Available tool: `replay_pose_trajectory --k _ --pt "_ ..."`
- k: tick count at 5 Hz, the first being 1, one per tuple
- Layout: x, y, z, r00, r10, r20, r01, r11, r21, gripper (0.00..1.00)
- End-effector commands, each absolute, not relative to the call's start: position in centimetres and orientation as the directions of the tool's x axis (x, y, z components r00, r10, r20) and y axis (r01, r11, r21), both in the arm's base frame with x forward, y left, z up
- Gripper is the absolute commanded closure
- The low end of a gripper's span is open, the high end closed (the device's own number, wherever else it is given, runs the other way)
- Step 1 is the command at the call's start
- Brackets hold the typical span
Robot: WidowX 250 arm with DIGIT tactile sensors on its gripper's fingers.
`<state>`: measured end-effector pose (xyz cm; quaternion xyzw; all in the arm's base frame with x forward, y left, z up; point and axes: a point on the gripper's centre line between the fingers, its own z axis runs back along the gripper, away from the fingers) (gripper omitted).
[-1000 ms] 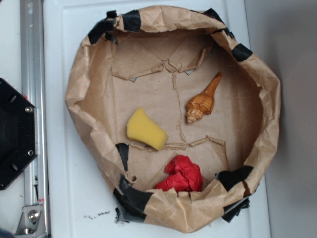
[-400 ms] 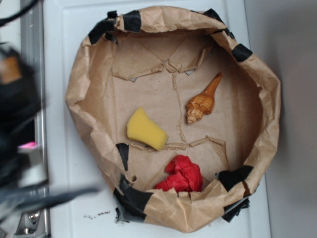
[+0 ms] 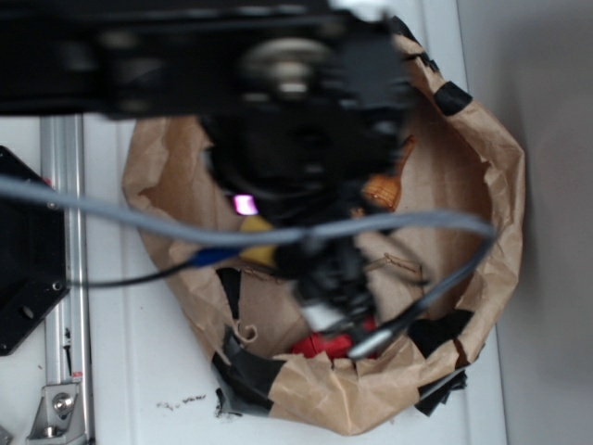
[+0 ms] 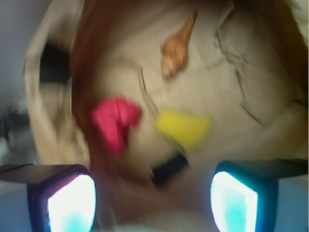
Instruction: Grab the red paper.
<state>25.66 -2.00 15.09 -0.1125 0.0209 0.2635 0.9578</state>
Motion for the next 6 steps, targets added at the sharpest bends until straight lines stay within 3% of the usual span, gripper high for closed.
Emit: replay_pose_trajectory --k 1,2,3,4,5,6 --pt "29.3 -5.2 11.0 0.738 0.640 -0.215 -0.675 0.698 -0.241 0.00" --pt "27.5 -7.7 6.7 0.646 0.673 -0.360 -0.752 0.642 -0.150 0.00" --pt "26.1 -11.1 3.7 0.691 0.564 -0.452 -0.699 0.681 -0.217 0.00" --pt "25.8 -12.0 3.6 0.747 0.546 -0.380 -0.649 0.724 -0.234 0.34" --pt "25.1 -10.9 3.4 0.753 0.562 -0.342 -0.651 0.712 -0.263 1.00" --pt "25.7 -8.1 6.2 0.795 0.546 -0.266 -0.607 0.700 -0.376 1.00"
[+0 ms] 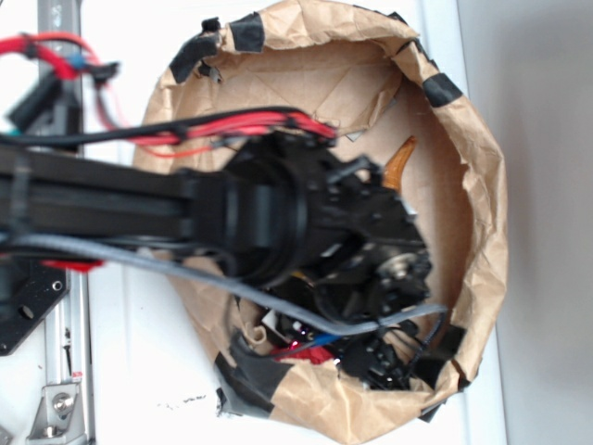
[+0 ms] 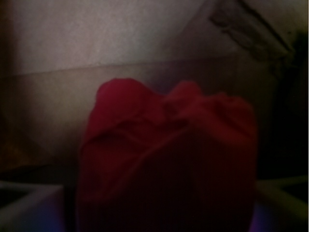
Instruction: Grab the red paper.
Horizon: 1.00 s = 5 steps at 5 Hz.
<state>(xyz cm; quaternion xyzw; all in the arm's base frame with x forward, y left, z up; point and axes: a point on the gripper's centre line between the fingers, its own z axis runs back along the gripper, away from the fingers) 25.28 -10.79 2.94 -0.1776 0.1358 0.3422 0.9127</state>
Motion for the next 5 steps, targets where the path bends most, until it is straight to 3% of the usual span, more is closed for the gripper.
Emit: replay_pose_trajectory --k 1,2,3,4,5 --pt "26.2 -3.6 11.6 0.881 0.472 0.030 -0.423 0.814 -0.398 1.00" --pt "27.2 0.2 17.4 0.919 0.331 0.213 -0.259 0.917 -0.304 1.00" --pt "28.8 1.0 19.2 0.938 0.052 0.341 -0.005 0.991 -0.137 1.00" --pt "29.2 0.1 19.2 0.928 -0.101 0.360 0.119 0.992 -0.028 1.00" --pt "29.3 0.3 18.8 0.932 -0.112 0.346 0.127 0.992 -0.020 1.00"
